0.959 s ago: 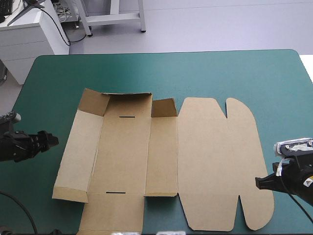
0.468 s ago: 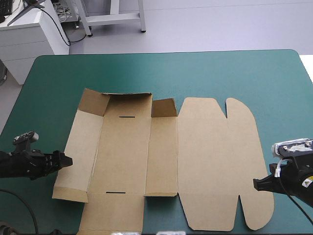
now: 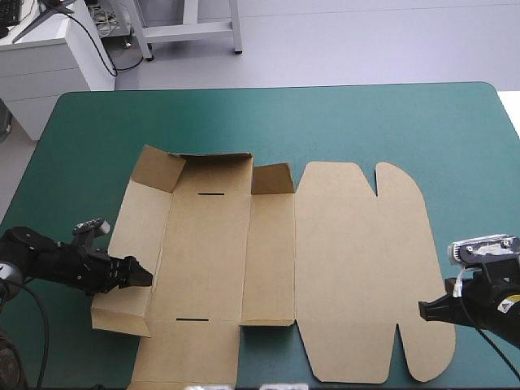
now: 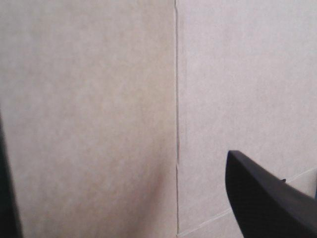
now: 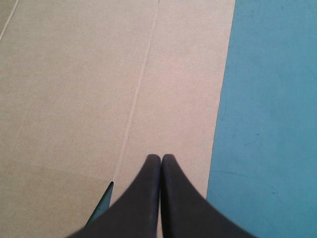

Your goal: Fold the box

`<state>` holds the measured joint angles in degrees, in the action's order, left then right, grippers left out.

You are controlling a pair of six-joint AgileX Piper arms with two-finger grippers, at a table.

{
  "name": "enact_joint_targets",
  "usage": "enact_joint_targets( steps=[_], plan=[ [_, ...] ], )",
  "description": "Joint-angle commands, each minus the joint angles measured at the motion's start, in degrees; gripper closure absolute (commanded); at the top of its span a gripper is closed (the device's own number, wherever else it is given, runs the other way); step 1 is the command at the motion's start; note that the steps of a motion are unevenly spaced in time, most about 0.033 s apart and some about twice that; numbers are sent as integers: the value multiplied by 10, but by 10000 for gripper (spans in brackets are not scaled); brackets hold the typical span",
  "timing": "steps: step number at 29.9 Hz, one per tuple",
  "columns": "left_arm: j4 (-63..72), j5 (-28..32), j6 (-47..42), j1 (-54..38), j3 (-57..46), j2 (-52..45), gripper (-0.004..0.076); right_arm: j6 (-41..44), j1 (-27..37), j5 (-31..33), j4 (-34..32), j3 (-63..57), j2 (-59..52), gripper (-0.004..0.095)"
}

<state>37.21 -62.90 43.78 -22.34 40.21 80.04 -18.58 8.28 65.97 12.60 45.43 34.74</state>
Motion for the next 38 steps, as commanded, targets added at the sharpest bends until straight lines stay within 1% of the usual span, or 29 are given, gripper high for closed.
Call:
enact_joint_targets(
  steps=[1, 6, 8, 10, 15, 18, 28, 30, 32, 35, 38],
  plan=[
    [32, -10, -2, 6, 14, -10, 195, -4, 0, -26, 6, 7, 4, 927],
    [27, -18, -2, 6, 32, -10, 196, -3, 0, -28, 6, 1, 4, 927],
    [26, -18, -10, 6, 37, -10, 213, -3, 0, -30, 6, 1, 4, 927],
    [23, -18, -10, 6, 40, -10, 267, -3, 0, -31, 6, 1, 4, 927],
    [17, -19, -10, 6, 40, -10, 454, -3, 0, -33, 6, 1, 4, 927],
    [24, -17, -6, 6, 40, -10, 516, -3, 0, -38, 6, 1, 4, 927],
    [30, -25, -5, 6, 40, -10, 520, -3, 0, -39, 6, 1, 4, 927],
    [30, -25, -5, 6, 40, -10, 531, -3, 0, -39, 6, 1, 4, 927],
    [30, -30, -5, 6, 40, -10, 597, -3, 0, -39, 6, 1, 4, 927],
    [35, -31, -3, 6, 40, -10, 731, -3, 0, -39, 6, 1, 4, 927],
    [39, -30, -1, 6, 41, -10, 732, -3, 0, -39, 6, 1, 4, 927]
  ],
)
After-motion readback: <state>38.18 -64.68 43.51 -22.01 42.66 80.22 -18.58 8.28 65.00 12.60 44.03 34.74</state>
